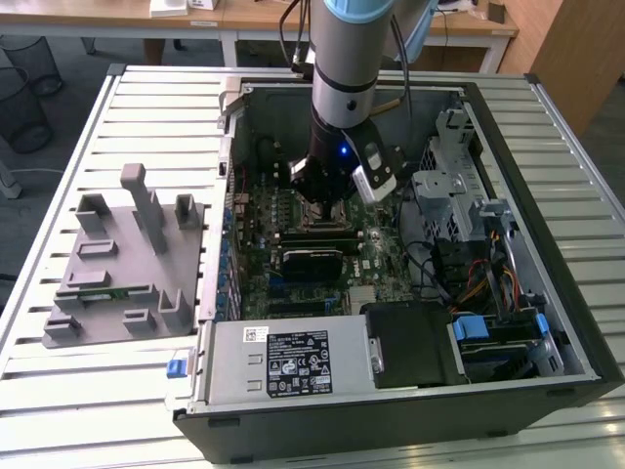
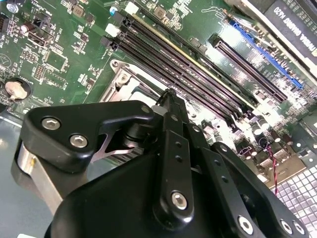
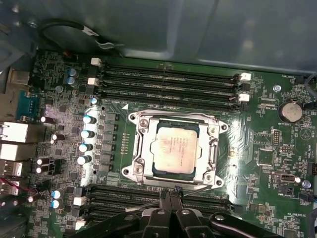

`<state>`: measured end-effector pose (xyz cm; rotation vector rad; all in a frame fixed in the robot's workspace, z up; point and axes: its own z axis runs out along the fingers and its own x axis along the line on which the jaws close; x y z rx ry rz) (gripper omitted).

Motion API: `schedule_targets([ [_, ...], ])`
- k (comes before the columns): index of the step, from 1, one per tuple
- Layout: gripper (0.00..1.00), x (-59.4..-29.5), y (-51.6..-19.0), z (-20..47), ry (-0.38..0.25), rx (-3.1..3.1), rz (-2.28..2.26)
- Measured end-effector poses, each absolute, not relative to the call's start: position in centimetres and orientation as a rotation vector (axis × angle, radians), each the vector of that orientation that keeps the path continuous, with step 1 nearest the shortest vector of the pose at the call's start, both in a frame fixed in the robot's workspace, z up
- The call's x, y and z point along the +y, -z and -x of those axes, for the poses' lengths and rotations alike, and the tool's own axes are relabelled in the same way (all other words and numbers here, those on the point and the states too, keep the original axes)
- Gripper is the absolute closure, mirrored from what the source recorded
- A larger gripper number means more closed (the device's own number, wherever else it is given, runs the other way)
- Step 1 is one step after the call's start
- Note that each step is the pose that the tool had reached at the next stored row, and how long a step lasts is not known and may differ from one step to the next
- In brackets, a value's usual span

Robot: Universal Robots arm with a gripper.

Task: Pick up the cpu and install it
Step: 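Install the second cpu locking lever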

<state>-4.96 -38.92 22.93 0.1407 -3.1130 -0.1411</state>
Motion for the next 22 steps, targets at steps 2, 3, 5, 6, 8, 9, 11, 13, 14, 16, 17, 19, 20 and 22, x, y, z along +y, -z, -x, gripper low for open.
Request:
schedule_targets([
  [2,0.89,-38.92,-22.87,5.01,0.141,-3.113,-0.141],
  [3,0.89,-38.92,-22.83,5.04,0.141,-3.113,-0.141],
  [5,0.89,-38.92,-22.71,5.08,0.141,-3.113,-0.141],
  [6,0.89,-38.92,-22.65,5.11,0.141,-3.113,-0.141],
  [8,0.89,-38.92,-22.56,5.18,0.141,-3.113,-0.141],
  [9,0.89,-38.93,-22.52,5.21,0.141,-3.113,-0.141],
  [11,0.89,-38.92,-22.45,5.29,0.141,-3.113,-0.141],
  [13,0.89,-38.92,-22.4,5.37,0.141,-3.113,-0.141],
  [14,0.89,-38.92,-22.37,5.41,0.142,-3.113,-0.141],
  [16,0.89,-38.92,-22.31,5.48,0.142,-3.113,-0.141],
  [17,0.89,-38.92,-22.28,5.52,0.142,-3.113,-0.141],
  [19,0.89,-38.92,-22.22,5.58,0.142,-3.113,-0.141],
  [20,0.89,-38.92,-22.19,5.61,0.142,-3.113,-0.141],
  [22,0.89,-38.93,-22.14,5.67,0.143,-3.113,-0.141],
])
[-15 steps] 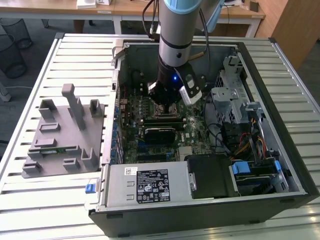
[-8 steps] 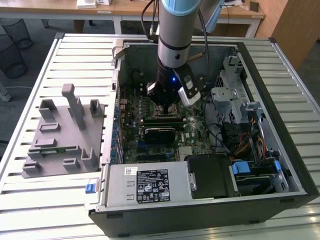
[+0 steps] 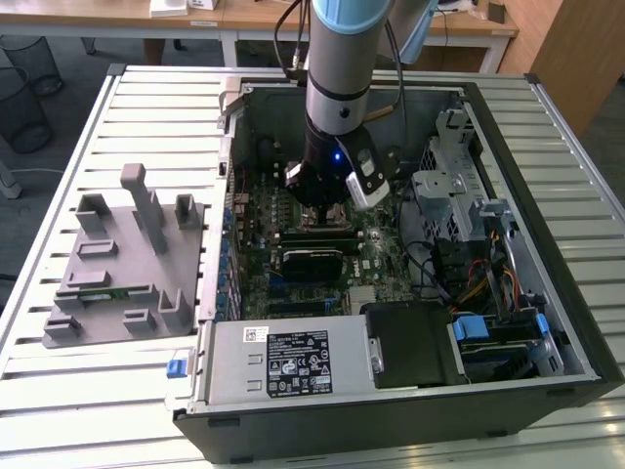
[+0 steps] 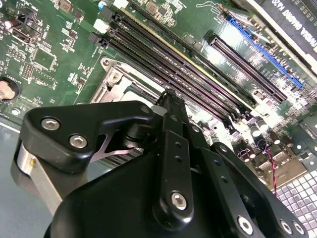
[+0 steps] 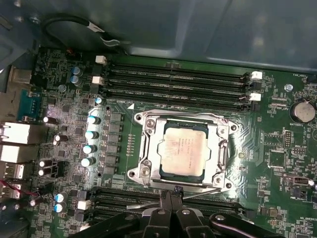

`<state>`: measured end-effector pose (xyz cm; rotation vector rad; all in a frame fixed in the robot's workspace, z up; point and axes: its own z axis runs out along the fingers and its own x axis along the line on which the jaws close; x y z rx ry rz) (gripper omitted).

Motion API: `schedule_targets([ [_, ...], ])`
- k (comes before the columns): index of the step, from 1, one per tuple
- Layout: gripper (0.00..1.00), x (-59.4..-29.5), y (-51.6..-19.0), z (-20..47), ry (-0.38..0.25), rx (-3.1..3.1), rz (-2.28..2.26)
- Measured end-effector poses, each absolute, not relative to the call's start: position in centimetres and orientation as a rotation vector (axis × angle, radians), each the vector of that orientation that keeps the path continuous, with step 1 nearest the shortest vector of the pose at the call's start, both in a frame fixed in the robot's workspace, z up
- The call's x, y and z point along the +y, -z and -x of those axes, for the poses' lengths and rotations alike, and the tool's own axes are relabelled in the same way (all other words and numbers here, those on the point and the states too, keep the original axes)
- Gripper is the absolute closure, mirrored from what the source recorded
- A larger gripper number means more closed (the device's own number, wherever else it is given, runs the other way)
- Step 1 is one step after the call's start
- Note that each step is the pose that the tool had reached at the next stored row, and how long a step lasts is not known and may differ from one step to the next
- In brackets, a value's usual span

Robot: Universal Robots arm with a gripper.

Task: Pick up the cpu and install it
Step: 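Install the second cpu locking lever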

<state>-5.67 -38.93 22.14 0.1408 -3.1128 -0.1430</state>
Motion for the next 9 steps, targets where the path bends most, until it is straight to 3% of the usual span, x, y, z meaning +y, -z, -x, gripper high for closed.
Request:
schedule_targets([
  [9,0.89,-38.92,-21.82,5.68,0.145,-3.113,-0.141],
])
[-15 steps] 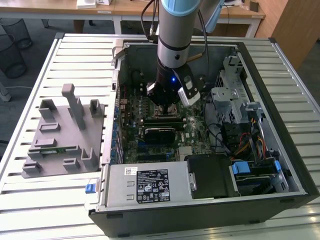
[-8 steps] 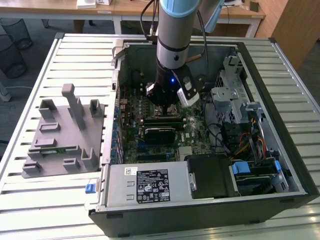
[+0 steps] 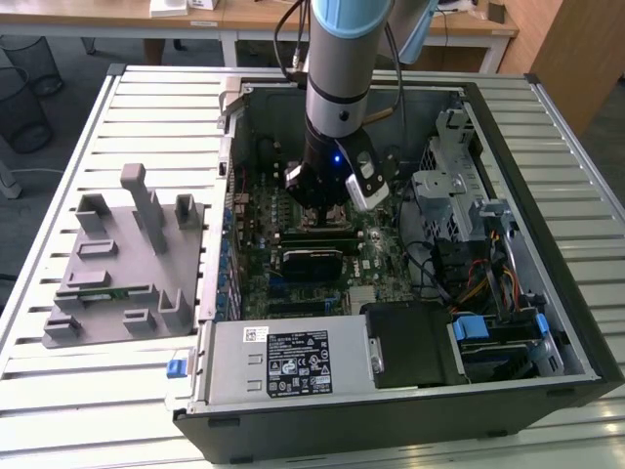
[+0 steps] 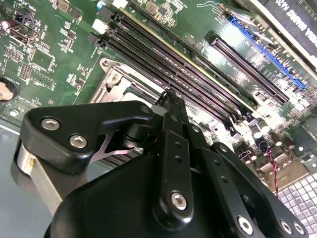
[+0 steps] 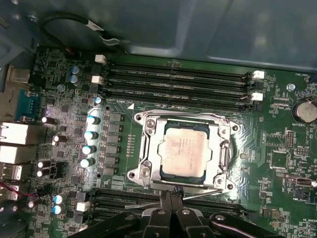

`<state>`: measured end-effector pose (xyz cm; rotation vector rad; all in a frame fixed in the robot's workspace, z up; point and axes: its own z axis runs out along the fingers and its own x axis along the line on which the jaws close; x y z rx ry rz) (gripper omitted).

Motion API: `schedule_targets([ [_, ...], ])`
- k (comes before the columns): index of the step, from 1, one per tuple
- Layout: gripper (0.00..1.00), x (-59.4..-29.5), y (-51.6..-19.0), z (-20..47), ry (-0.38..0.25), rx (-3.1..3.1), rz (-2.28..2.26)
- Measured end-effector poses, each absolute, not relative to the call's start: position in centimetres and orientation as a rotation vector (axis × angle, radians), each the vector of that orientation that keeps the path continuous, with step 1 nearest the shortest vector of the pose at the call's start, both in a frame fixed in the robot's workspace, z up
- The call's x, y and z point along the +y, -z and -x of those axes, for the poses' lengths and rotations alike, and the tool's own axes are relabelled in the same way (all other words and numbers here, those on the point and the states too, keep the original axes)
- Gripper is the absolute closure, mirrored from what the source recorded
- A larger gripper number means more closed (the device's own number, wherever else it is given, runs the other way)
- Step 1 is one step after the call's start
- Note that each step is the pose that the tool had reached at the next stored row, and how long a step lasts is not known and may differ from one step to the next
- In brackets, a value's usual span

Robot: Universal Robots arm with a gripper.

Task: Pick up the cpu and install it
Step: 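Install the second cpu locking lever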

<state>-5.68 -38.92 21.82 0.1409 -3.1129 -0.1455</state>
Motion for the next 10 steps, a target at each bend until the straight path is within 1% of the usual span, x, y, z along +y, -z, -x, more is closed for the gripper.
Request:
schedule_targets([
  [6,0.89,-38.92,-21.66,5.71,0.145,-3.113,-0.141],
  [10,0.89,-38.92,-21.56,5.84,0.157,-3.113,-0.141],
])
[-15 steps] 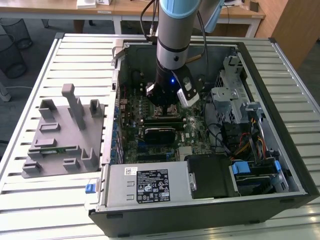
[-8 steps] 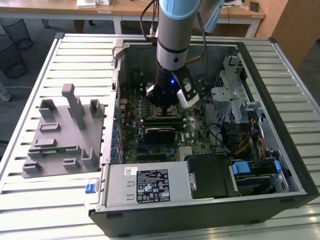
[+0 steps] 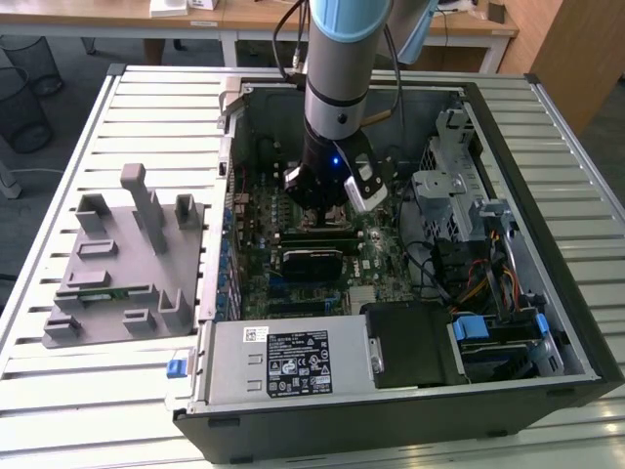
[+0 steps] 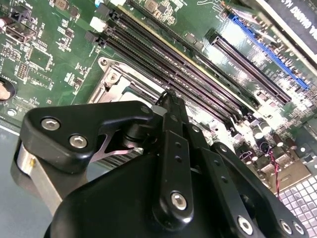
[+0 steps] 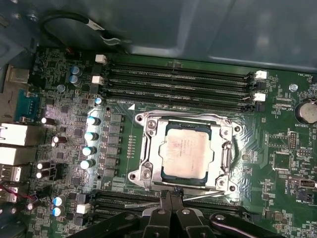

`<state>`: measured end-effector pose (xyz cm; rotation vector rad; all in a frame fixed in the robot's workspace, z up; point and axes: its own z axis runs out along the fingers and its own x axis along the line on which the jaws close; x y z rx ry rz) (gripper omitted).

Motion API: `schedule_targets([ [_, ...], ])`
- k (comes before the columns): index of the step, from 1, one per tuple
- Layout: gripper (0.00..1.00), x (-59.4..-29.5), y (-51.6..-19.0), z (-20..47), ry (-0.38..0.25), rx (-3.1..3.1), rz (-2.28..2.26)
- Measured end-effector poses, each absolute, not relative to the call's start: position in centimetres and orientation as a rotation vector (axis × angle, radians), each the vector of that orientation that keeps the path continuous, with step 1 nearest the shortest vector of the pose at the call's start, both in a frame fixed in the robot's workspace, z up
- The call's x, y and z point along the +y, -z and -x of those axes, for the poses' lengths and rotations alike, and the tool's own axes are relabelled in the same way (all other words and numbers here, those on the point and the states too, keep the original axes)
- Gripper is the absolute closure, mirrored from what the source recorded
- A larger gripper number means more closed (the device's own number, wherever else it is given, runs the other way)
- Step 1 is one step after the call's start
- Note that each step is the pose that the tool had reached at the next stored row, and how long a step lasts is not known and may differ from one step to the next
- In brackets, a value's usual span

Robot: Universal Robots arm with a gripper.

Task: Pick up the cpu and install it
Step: 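Install the second cpu locking lever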

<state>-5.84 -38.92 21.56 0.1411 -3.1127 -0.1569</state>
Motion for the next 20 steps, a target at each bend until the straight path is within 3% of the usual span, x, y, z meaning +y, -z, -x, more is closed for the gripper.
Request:
schedule_targets([
  [20,0.89,-39.4,-21.1,7.2,0.161,-3.112,-0.141],
])
